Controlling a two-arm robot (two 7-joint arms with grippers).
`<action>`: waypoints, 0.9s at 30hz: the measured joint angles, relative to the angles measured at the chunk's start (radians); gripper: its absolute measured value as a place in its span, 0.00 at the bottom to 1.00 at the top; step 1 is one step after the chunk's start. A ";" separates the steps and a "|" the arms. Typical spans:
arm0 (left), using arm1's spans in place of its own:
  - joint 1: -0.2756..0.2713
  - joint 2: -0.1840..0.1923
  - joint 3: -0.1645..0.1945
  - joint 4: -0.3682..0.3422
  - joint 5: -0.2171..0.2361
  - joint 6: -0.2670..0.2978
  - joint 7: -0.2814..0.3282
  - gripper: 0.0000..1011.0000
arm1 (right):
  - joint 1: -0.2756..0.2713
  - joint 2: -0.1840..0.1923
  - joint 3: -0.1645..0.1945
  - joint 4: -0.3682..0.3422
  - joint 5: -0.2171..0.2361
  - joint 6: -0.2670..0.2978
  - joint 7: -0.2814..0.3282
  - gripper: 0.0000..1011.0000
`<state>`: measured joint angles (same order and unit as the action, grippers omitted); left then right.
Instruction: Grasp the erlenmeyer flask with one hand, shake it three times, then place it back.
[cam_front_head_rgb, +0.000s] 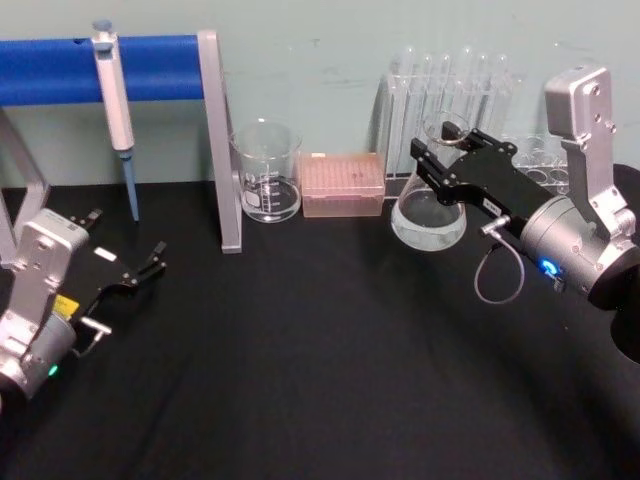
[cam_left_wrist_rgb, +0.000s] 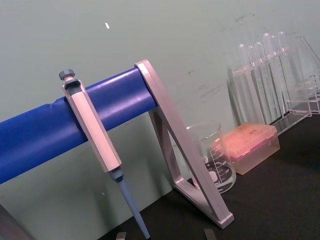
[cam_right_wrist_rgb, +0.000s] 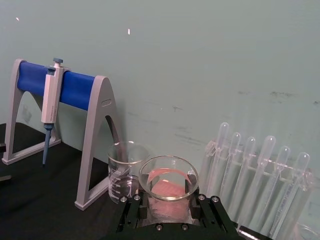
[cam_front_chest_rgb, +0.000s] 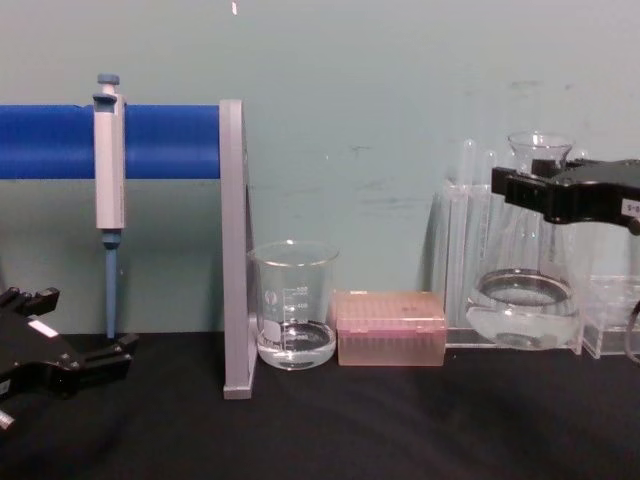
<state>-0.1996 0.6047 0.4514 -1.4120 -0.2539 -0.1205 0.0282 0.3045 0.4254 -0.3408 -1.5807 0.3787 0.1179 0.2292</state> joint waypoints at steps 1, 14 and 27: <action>0.000 0.000 0.000 0.000 0.000 0.000 0.000 0.99 | -0.001 -0.001 0.001 0.000 -0.001 0.001 0.002 0.45; 0.000 0.000 0.000 0.000 0.000 0.000 0.000 0.99 | -0.001 -0.024 0.002 -0.010 -0.001 0.010 0.089 0.45; 0.000 0.000 0.000 0.000 0.000 0.000 0.000 0.99 | 0.019 -0.013 -0.062 -0.029 0.056 0.011 0.240 0.45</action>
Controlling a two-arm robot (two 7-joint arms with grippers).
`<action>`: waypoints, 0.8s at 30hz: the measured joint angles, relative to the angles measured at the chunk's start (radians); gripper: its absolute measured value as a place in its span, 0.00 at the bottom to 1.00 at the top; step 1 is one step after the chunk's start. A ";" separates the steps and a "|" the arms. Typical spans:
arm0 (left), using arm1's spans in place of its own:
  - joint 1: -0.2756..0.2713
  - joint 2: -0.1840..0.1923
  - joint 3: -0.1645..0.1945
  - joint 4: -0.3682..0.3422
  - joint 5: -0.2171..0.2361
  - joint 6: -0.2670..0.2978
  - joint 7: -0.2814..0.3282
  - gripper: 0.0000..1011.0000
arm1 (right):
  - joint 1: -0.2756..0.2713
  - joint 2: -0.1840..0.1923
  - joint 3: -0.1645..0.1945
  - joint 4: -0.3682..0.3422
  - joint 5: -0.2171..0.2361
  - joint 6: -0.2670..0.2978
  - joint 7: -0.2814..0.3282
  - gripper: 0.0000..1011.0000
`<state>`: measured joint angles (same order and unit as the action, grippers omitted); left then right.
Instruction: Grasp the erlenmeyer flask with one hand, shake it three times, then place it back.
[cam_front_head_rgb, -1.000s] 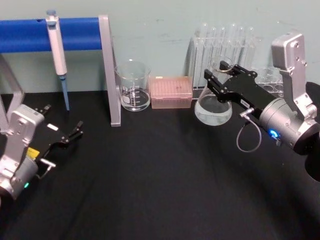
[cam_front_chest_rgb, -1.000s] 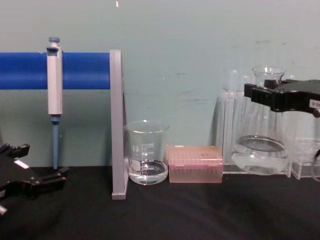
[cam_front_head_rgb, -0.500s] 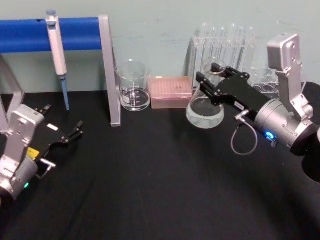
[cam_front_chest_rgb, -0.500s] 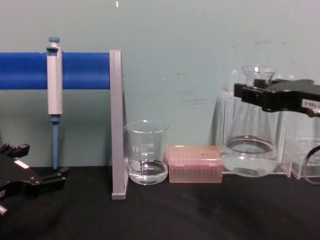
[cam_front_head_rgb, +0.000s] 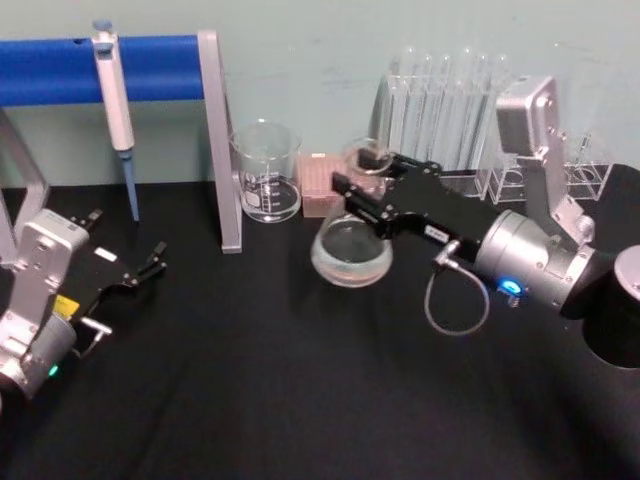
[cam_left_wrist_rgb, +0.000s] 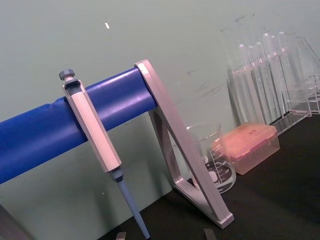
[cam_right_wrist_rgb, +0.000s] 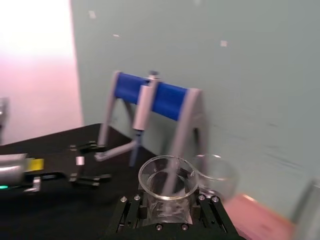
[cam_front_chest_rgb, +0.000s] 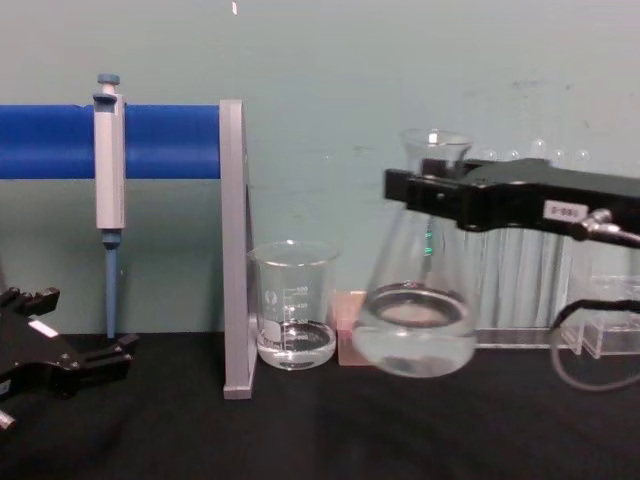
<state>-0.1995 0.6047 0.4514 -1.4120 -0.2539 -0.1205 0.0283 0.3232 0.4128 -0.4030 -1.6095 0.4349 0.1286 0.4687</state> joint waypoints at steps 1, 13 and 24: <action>0.000 0.000 0.000 0.000 0.000 0.000 0.000 0.99 | 0.002 0.002 -0.005 -0.001 0.004 0.000 0.009 0.45; 0.000 0.000 0.000 0.000 0.000 0.000 0.000 0.99 | 0.026 0.037 -0.088 -0.023 0.062 -0.013 0.139 0.45; 0.000 0.000 0.000 0.000 0.000 0.000 0.000 0.99 | 0.050 0.068 -0.150 -0.034 0.096 -0.032 0.226 0.45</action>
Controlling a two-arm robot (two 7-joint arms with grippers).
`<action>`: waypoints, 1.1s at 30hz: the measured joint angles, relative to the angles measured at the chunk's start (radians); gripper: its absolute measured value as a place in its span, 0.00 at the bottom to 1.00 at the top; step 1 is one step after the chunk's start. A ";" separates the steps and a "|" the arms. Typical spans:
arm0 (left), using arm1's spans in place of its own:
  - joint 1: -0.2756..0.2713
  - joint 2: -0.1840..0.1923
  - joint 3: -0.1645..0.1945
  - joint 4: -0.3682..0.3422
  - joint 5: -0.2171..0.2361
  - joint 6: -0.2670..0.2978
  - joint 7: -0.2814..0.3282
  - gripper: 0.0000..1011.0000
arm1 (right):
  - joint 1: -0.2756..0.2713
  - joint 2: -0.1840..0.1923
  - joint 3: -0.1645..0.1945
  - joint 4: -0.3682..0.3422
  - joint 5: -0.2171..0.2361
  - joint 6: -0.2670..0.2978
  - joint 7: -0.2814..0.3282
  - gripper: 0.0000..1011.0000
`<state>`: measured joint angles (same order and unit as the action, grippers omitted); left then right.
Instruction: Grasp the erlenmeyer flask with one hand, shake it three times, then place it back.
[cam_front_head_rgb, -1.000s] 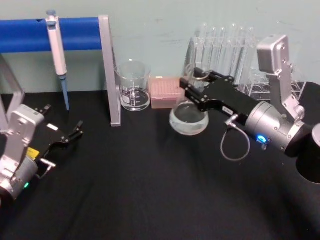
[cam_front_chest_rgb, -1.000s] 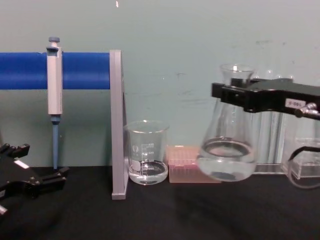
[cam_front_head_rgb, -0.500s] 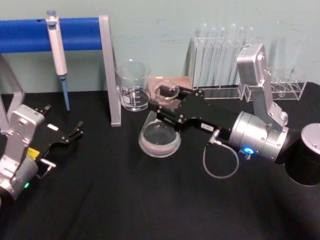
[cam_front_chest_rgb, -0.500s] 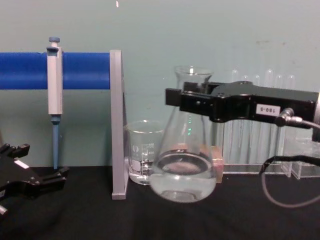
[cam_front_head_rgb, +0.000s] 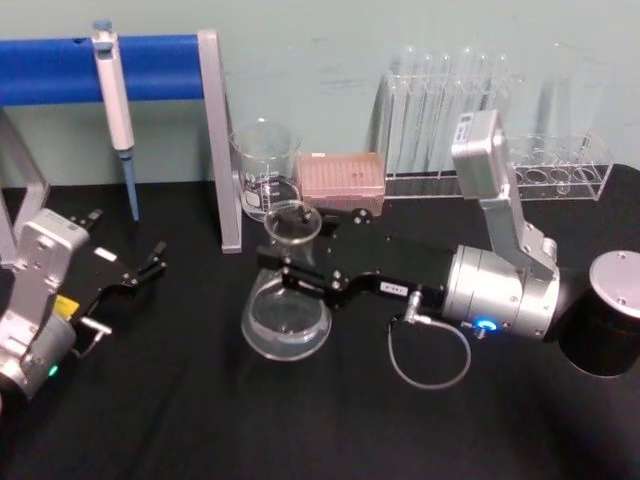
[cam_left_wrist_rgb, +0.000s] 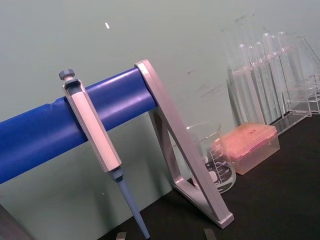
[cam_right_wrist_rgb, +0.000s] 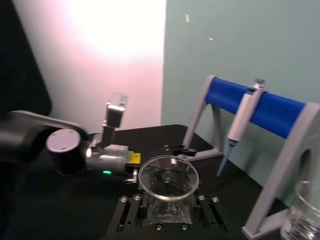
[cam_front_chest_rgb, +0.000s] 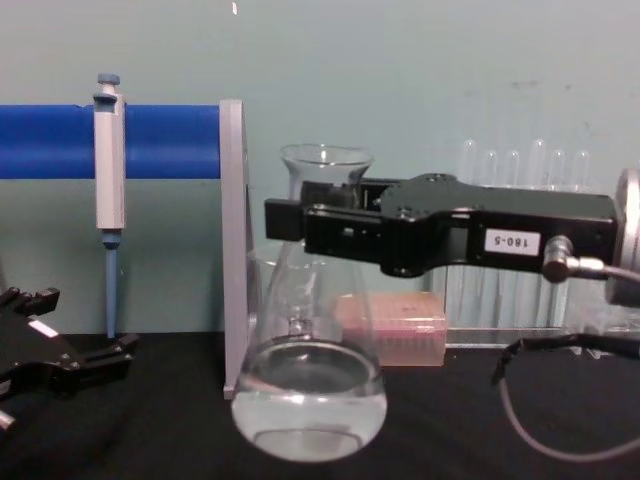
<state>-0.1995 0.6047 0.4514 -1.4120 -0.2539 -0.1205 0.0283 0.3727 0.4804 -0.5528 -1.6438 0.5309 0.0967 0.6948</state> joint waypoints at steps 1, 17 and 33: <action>0.000 0.000 0.000 0.000 0.000 0.000 0.000 0.99 | 0.002 0.002 -0.003 0.000 0.002 -0.002 0.005 0.45; 0.000 0.000 0.000 0.000 0.000 0.000 0.000 0.99 | 0.023 0.026 -0.031 0.013 0.024 -0.024 -0.005 0.45; 0.000 0.000 0.000 0.000 0.000 0.000 0.000 0.99 | -0.015 -0.014 0.066 0.043 -0.018 -0.013 -0.278 0.45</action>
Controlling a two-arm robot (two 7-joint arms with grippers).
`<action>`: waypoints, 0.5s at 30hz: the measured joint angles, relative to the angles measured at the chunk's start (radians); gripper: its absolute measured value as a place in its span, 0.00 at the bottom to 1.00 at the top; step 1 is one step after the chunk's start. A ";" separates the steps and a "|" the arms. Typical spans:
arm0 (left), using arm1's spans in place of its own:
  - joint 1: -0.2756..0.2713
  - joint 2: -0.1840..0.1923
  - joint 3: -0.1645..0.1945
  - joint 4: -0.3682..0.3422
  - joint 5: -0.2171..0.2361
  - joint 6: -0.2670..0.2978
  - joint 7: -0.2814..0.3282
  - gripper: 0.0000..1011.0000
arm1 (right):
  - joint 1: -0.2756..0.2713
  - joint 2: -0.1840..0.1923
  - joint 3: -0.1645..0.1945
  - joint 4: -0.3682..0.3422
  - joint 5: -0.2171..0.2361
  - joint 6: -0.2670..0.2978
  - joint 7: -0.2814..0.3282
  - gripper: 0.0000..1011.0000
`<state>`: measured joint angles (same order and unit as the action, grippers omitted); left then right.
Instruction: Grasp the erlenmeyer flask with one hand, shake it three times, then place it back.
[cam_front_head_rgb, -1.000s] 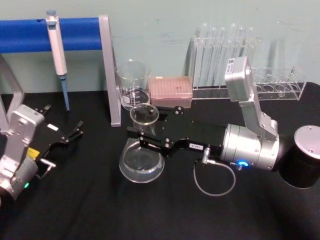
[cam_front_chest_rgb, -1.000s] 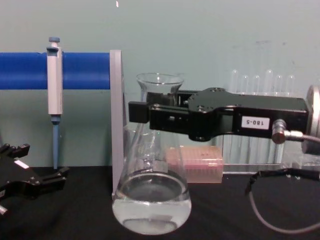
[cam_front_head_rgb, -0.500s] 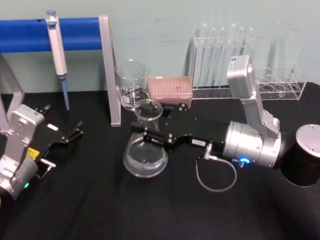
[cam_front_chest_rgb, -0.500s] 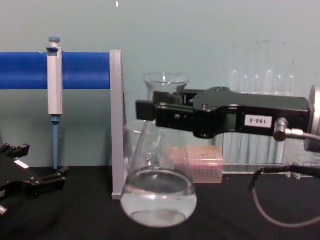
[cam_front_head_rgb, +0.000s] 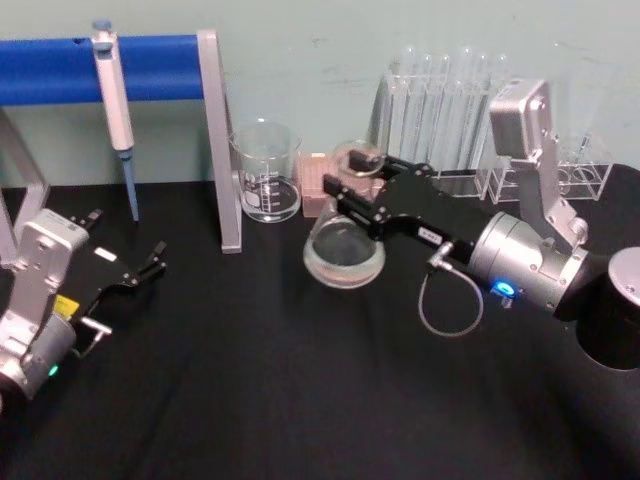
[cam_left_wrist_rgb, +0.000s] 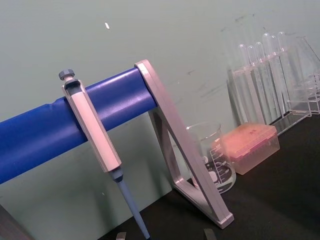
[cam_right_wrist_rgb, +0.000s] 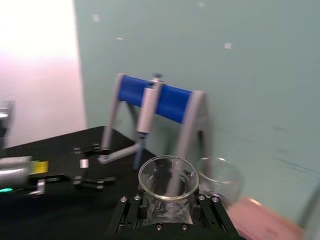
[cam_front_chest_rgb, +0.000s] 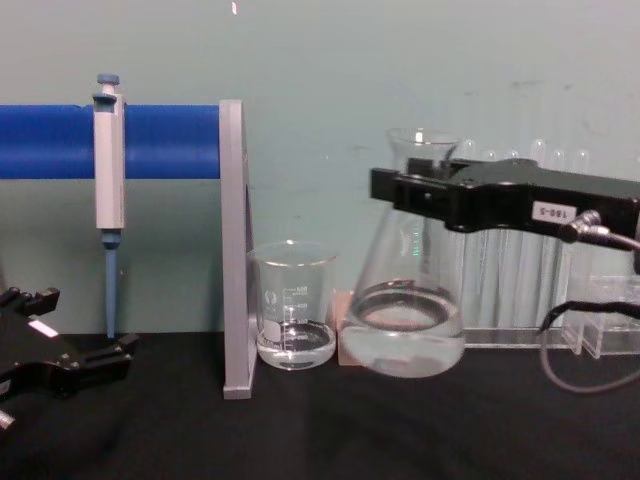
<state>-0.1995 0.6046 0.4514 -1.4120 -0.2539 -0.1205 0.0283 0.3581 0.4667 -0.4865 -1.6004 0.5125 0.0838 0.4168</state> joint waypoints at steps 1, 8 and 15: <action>0.000 0.000 0.000 0.000 0.000 0.000 0.000 0.99 | -0.003 -0.003 0.006 0.001 -0.003 0.001 -0.012 0.45; 0.000 0.000 0.000 0.000 0.000 0.000 0.000 0.99 | -0.023 -0.027 0.050 0.009 -0.034 0.013 -0.093 0.45; 0.000 0.000 0.000 0.000 0.000 0.000 0.000 0.99 | -0.042 -0.052 0.088 0.012 -0.067 0.021 -0.156 0.45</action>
<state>-0.1995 0.6047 0.4514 -1.4120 -0.2539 -0.1205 0.0283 0.3165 0.4152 -0.3981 -1.5879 0.4454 0.1050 0.2608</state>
